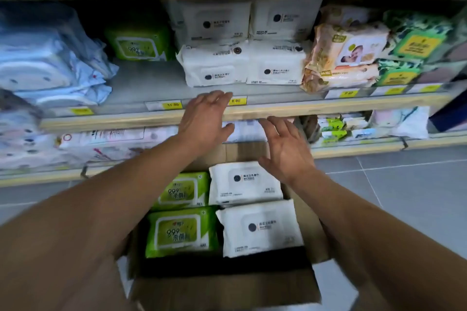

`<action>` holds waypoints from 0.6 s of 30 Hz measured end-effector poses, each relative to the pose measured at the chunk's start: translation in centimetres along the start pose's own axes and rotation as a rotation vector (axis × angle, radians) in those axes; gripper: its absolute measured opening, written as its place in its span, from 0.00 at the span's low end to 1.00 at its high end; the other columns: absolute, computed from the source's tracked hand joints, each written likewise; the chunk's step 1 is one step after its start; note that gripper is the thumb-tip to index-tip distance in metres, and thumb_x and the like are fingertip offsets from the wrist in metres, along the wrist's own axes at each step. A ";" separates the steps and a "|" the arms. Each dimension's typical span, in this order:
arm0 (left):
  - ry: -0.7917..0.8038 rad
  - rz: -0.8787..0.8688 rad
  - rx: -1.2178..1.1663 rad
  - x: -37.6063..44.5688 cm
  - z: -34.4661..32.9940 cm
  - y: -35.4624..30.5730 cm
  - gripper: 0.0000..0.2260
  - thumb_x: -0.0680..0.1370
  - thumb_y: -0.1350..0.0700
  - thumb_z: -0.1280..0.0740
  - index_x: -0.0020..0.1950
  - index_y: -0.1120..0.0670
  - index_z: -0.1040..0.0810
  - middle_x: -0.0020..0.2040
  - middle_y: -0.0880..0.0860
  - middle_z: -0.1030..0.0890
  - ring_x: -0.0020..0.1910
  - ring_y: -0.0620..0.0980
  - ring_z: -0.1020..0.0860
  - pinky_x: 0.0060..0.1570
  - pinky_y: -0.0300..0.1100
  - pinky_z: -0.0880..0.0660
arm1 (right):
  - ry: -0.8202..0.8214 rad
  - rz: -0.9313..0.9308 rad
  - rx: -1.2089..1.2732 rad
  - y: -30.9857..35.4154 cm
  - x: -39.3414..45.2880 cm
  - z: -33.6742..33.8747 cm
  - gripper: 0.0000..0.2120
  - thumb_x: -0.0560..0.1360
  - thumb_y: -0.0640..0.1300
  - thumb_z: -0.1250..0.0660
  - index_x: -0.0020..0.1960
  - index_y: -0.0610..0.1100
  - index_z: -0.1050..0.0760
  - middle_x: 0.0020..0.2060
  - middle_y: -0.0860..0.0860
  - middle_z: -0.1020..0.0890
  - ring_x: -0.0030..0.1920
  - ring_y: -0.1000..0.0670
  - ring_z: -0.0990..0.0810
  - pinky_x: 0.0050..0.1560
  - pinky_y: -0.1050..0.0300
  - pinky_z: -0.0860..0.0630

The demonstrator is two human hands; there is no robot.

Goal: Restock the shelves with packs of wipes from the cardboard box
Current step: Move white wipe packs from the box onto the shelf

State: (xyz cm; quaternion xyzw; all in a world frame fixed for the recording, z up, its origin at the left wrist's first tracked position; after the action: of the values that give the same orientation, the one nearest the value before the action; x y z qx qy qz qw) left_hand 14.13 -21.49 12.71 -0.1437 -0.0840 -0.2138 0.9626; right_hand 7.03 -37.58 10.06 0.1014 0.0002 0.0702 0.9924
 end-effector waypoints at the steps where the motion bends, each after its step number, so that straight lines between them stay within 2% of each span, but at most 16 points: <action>1: 0.018 0.005 -0.020 -1.7 -0.3 -0.4 0.32 0.69 0.48 0.32 0.71 0.55 0.31 0.68 0.58 0.27 0.65 0.60 0.29 0.65 0.52 0.33 | 0.039 -0.001 -0.002 0.4 -1.3 -0.8 0.38 0.72 0.51 0.31 0.77 0.48 0.46 0.75 0.48 0.42 0.75 0.43 0.46 0.74 0.49 0.47; 6: 0.217 0.035 -0.042 -10.1 -3.9 -2.5 0.31 0.72 0.49 0.32 0.73 0.54 0.34 0.71 0.55 0.30 0.66 0.58 0.31 0.66 0.49 0.34 | 0.191 0.014 -0.027 2.0 -7.6 -4.4 0.39 0.73 0.53 0.33 0.77 0.48 0.49 0.76 0.50 0.44 0.75 0.44 0.48 0.73 0.51 0.45; 10: 0.313 0.054 -0.076 -15.4 -7.1 -3.7 0.32 0.72 0.49 0.32 0.74 0.53 0.36 0.70 0.53 0.30 0.66 0.57 0.31 0.65 0.48 0.33 | 0.289 0.002 -0.020 2.4 -11.0 -7.9 0.38 0.74 0.55 0.33 0.77 0.49 0.48 0.75 0.50 0.44 0.76 0.45 0.48 0.74 0.52 0.47; 13: 0.386 0.072 -0.080 -17.3 -9.1 -3.9 0.32 0.72 0.49 0.32 0.74 0.52 0.37 0.71 0.52 0.31 0.66 0.56 0.31 0.65 0.48 0.33 | 0.308 -0.018 0.006 2.2 -12.1 -9.6 0.36 0.75 0.54 0.35 0.77 0.48 0.47 0.75 0.50 0.42 0.76 0.45 0.48 0.74 0.52 0.47; 18: 0.502 0.100 -0.077 -18.8 -12.0 -3.6 0.36 0.71 0.45 0.32 0.76 0.53 0.41 0.74 0.53 0.35 0.69 0.56 0.34 0.67 0.48 0.34 | 0.363 -0.039 0.024 1.5 -13.0 -11.4 0.38 0.74 0.52 0.32 0.77 0.48 0.47 0.76 0.49 0.43 0.76 0.45 0.47 0.74 0.52 0.47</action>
State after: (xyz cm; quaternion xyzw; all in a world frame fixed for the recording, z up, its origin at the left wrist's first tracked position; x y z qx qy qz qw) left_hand -3.08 -21.11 -1.93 -0.1264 0.1731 -0.1979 0.9565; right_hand -6.19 -35.69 -0.95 0.0988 0.1821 0.0683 0.9759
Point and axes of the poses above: each hand's wrist, its own x-axis towards the middle knuckle, its own z-axis out of the back of the hand, y = z × x, the point moved 7 cm from there along x, towards the middle knuckle
